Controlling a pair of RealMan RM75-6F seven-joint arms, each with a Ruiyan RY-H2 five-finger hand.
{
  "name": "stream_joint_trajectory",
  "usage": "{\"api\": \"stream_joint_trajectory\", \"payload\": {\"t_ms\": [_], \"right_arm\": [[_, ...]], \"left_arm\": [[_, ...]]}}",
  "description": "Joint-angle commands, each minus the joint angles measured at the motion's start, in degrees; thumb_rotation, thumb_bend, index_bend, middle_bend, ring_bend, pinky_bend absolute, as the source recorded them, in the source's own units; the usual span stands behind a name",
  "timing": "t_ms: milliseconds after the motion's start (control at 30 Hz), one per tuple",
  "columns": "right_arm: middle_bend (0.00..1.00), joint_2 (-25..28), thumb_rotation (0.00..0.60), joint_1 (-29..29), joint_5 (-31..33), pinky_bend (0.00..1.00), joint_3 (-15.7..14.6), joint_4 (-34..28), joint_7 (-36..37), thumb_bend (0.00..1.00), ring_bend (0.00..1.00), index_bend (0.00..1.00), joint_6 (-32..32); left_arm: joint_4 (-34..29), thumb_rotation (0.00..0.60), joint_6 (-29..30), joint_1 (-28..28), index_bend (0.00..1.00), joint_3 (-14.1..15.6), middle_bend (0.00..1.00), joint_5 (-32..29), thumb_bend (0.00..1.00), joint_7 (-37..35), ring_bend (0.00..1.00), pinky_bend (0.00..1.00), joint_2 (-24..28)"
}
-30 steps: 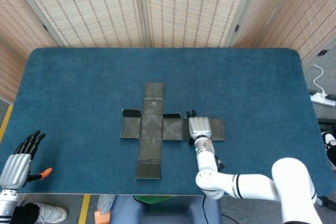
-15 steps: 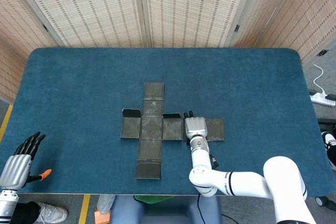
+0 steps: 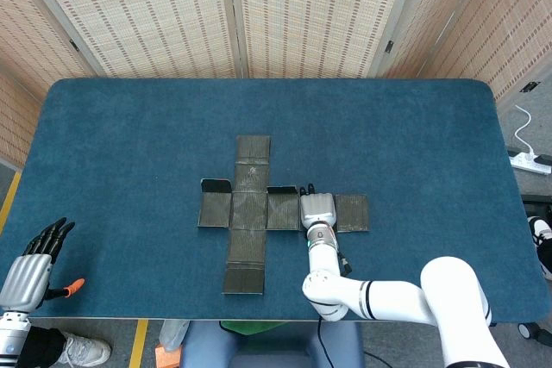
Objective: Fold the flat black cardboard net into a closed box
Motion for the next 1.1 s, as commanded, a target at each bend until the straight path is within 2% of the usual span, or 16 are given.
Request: {"api": "stream_joint_trajectory", "payload": {"t_ms": [33, 167, 233, 300, 467, 567, 600, 700, 767, 867, 933, 1000, 1100], "right_arm": [[0.03, -0.56, 0.600, 0.62, 0.81, 0.95, 0.34, 0.67, -1.20, 0.18, 0.72, 0.00, 0.29], [0.09, -0.64, 0.600, 0.79, 1.05, 0.96, 0.42, 0.63, -1.82, 0.22, 0.72, 0.11, 0.52], [0.16, -0.69, 0.600, 0.84, 0.59, 0.97, 0.27, 0.41, -2.09, 0.27, 0.73, 0.28, 0.99], [0.25, -0.54, 0.600, 0.03, -3.61, 0.99, -0.24, -1.20, 0.75, 0.31, 0.74, 0.40, 2.46], [0.36, 1.32, 0.600, -3.24, -12.53, 1.00, -2.47, -5.99, 7.26, 0.35, 0.75, 0.45, 2.60], [0.40, 2.05, 0.600, -5.14, -19.39, 1.00, -5.10, -7.59, 10.90, 0.35, 0.75, 0.45, 2.99], [0.41, 2.06, 0.600, -5.92, -22.43, 1.00, -6.19, -7.88, 12.54, 0.35, 0.75, 0.46, 3.39], [0.45, 1.56, 0.600, -7.63, -29.88, 1.00, -9.27, -7.53, 15.74, 0.35, 0.75, 0.46, 4.89], [0.46, 0.85, 0.600, -8.66, -34.12, 1.00, -11.22, -6.86, 16.99, 0.35, 0.75, 0.46, 6.24], [0.47, -0.20, 0.600, -9.59, -39.14, 1.00, -13.59, -5.41, 17.16, 0.35, 0.76, 0.46, 8.36], [0.47, -1.15, 0.600, -10.21, -42.20, 1.00, -14.95, -4.08, 16.63, 0.35, 0.76, 0.46, 9.89], [0.47, -2.00, 0.600, -10.54, -44.85, 1.00, -16.02, -2.60, 15.26, 0.35, 0.76, 0.46, 11.25], [0.47, -3.40, 0.600, -11.13, -48.26, 1.00, -16.93, -0.34, 13.67, 0.35, 0.76, 0.46, 13.04]], "left_arm": [[0.06, 0.600, -0.02, 0.04, 0.00, -0.02, 0.00, -0.06, 0.19, -0.19, 0.00, 0.14, -0.02], [0.11, 0.600, -0.01, 0.06, 0.00, -0.02, 0.00, -0.06, 0.19, -0.37, 0.00, 0.14, -0.01], [0.25, 0.600, -0.04, 0.04, 0.00, -0.04, 0.00, -0.04, 0.19, -0.65, 0.00, 0.14, -0.04], [0.89, 0.600, -0.54, -0.65, 0.00, -0.31, 0.00, 0.33, 0.19, -1.33, 0.00, 0.14, -0.40], [3.45, 0.600, -2.57, -3.06, 0.02, -1.49, 0.00, 0.65, 0.19, -3.37, 0.00, 0.16, -2.06], [4.96, 0.600, -4.34, -5.07, 0.05, -2.51, 0.00, 0.48, 0.19, -2.62, 0.06, 0.20, -3.41], [5.65, 0.600, -4.94, -5.98, 0.06, -3.05, 0.00, 0.40, 0.19, -2.11, 0.10, 0.22, -4.13], [7.08, 0.600, -7.02, -8.69, 0.12, -4.86, 0.07, -0.35, 0.21, -1.57, 0.24, 0.37, -6.11], [8.24, 0.600, -8.74, -10.87, 0.17, -6.60, 0.13, -1.48, 0.24, -1.60, 0.37, 0.52, -7.90], [10.95, 0.600, -10.88, -13.88, 0.24, -8.71, 0.21, -2.81, 0.27, -1.37, 0.53, 0.66, -11.05], [13.62, 0.600, -13.07, -16.28, 0.26, -9.76, 0.23, -3.69, 0.28, -0.48, 0.60, 0.73, -13.57], [16.45, 0.600, -15.25, -18.53, 0.23, -10.23, 0.20, -4.26, 0.28, 1.45, 0.64, 0.79, -15.95], [20.01, 0.600, -17.78, -21.04, 0.09, -10.38, 0.08, -5.29, 0.23, 7.14, 0.63, 0.85, -18.98]]}}
